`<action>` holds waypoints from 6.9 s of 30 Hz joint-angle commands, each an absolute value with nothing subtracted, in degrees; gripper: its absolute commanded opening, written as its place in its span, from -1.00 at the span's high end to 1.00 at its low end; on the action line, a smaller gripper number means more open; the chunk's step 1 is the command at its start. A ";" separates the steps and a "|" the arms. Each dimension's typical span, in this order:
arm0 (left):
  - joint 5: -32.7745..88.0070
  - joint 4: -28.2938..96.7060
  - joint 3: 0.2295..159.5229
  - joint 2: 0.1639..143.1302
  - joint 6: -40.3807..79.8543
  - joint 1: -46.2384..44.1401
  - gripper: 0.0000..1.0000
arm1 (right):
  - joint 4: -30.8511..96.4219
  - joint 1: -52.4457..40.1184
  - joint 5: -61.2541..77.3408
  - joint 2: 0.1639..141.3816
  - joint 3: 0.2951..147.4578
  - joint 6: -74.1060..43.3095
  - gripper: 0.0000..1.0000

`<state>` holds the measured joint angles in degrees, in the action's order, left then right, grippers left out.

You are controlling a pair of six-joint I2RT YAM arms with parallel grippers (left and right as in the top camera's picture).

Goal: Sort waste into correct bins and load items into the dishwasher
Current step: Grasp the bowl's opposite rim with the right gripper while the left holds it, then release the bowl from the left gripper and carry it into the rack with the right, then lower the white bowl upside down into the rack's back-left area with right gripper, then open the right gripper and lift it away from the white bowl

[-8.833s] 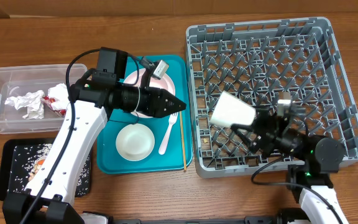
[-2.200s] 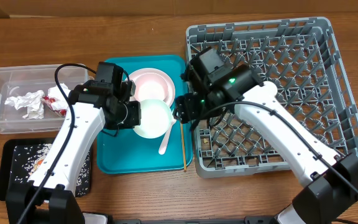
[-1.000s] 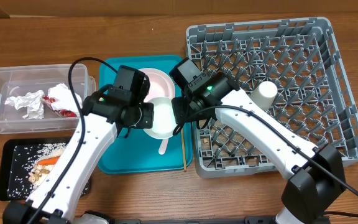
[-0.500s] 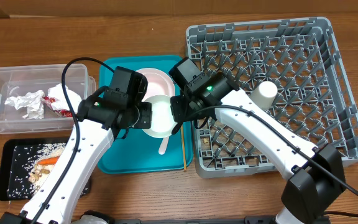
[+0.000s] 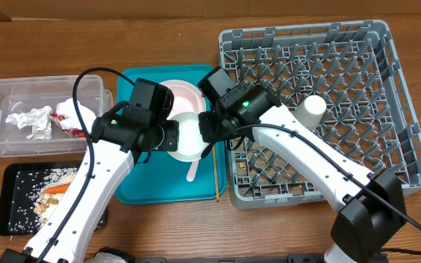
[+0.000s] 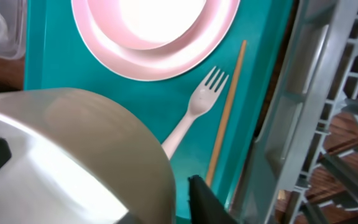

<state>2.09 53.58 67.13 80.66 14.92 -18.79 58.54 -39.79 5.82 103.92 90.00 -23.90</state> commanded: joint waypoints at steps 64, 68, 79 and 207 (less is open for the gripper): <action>-6.00 60.20 84.84 79.37 15.03 -17.54 -1.00 | 12.99 -19.92 -66.41 115.77 90.70 23.70 0.92; -6.00 60.20 84.84 79.37 15.03 -17.54 -1.00 | 13.78 -19.92 -66.41 116.40 90.70 23.64 0.92; -6.00 60.20 84.84 79.37 15.03 -17.54 -1.00 | 19.92 -19.92 -64.62 116.81 90.04 19.27 0.92; -6.00 60.23 84.84 79.37 15.03 -17.54 -1.00 | 39.35 -5.93 11.88 107.53 90.00 -12.27 0.92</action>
